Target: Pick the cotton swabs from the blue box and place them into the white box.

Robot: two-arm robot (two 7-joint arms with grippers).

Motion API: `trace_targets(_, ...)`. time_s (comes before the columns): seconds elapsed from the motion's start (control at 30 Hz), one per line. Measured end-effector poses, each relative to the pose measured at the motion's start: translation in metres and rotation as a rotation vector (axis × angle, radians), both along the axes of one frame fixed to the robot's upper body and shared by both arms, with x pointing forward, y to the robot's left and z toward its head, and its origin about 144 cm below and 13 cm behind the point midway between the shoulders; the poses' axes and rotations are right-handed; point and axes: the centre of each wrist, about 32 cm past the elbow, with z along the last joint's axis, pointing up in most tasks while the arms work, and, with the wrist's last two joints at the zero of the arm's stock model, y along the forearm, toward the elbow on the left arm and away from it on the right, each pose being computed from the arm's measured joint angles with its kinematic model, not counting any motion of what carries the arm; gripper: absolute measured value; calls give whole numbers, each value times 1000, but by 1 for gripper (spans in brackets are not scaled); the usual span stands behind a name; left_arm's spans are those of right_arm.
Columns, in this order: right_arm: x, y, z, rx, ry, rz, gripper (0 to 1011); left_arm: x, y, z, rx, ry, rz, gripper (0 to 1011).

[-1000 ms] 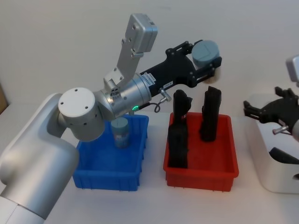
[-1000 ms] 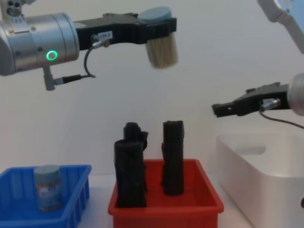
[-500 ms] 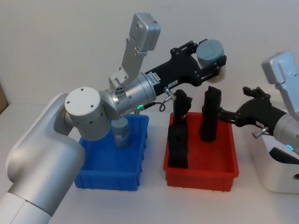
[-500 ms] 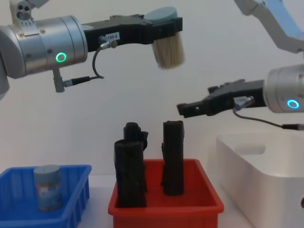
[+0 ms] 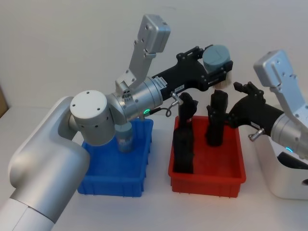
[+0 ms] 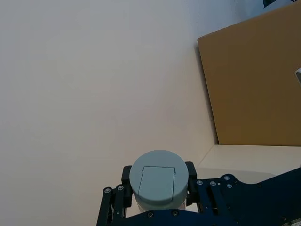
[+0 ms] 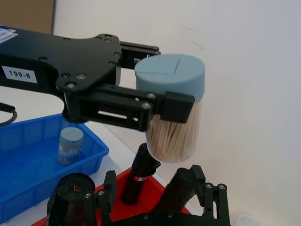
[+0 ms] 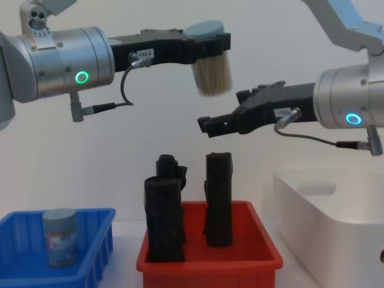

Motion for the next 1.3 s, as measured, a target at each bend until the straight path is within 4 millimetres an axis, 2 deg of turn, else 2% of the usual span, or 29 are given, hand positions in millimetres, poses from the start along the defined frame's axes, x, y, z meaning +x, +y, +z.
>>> trace_targets(0.7, 2, 13, 2, -18, -35, -21, 1001, -7, 1, 0, 13, 23, 25, 669)
trace_targets(1.3, 4, 21, 4, -4, -44, -21, 1001, -7, -3, -9, 7, 53, 22, 668)
